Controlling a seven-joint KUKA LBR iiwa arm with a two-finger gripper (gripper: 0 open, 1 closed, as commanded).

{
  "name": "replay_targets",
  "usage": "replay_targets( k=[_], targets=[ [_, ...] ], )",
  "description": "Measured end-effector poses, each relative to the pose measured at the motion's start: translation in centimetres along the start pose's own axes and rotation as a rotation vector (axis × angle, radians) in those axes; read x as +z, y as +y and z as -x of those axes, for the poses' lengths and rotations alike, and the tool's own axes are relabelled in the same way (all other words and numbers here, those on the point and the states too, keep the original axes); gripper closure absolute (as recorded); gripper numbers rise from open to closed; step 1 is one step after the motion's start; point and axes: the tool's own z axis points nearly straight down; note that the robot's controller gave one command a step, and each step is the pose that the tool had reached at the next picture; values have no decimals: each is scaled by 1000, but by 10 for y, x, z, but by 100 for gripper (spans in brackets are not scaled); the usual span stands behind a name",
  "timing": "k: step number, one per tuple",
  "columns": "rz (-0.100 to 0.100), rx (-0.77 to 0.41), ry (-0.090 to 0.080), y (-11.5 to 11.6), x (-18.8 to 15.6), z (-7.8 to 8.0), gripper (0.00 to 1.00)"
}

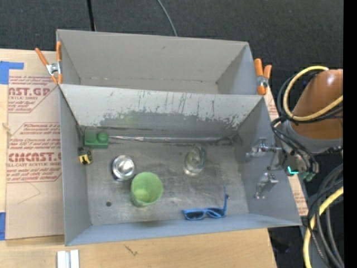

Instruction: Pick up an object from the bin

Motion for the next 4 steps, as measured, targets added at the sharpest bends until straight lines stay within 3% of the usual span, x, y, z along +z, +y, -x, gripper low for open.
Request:
replay_targets(
  k=[1,2,3,4],
  targets=[
    [2,-335,-2,68,56,-23,0],
    [-9,-511,-33,91,101,-14,0],
    [-6,-509,-16,90,101,-17,100],
    [-5,-473,-15,88,-45,-18,100]
  ],
)
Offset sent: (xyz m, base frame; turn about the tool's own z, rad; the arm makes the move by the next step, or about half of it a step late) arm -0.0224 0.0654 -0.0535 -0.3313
